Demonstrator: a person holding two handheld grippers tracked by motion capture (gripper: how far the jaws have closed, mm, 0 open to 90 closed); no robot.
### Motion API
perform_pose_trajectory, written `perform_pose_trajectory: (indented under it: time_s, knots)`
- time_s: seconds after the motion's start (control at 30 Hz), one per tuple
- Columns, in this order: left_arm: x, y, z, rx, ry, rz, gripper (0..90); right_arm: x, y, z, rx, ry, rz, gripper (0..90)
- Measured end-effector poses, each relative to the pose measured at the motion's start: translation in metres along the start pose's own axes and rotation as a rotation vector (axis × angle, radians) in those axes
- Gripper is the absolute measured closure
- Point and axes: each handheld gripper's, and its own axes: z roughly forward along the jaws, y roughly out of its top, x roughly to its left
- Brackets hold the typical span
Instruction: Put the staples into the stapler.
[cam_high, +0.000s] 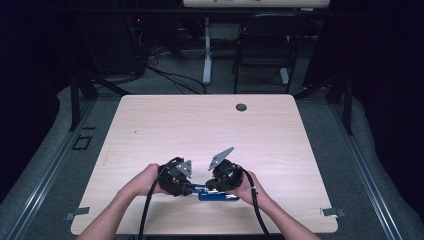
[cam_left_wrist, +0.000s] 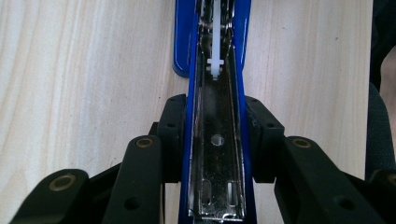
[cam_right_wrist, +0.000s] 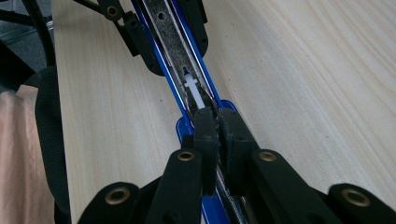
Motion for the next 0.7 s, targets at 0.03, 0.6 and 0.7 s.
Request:
perform_pose_trajectory:
  time_s: [0.03, 0.6, 0.7]
  knots:
    - [0.0, 0.0, -0.001, -0.003, -0.001, 0.001, 64.2, 0.0, 0.0, 0.0, -0.003, -0.002, 0.001, 86.7]
    - [-0.001, 0.008, -0.008, -0.005, 0.0, 0.004, 64.1, 0.0, 0.001, -0.003, -0.024, 0.014, 0.008, 87.5]
    - [-0.002, 0.008, -0.011, -0.04, 0.005, -0.004, 63.4, 0.0, 0.001, -0.002, -0.024, 0.018, 0.013, 87.4]
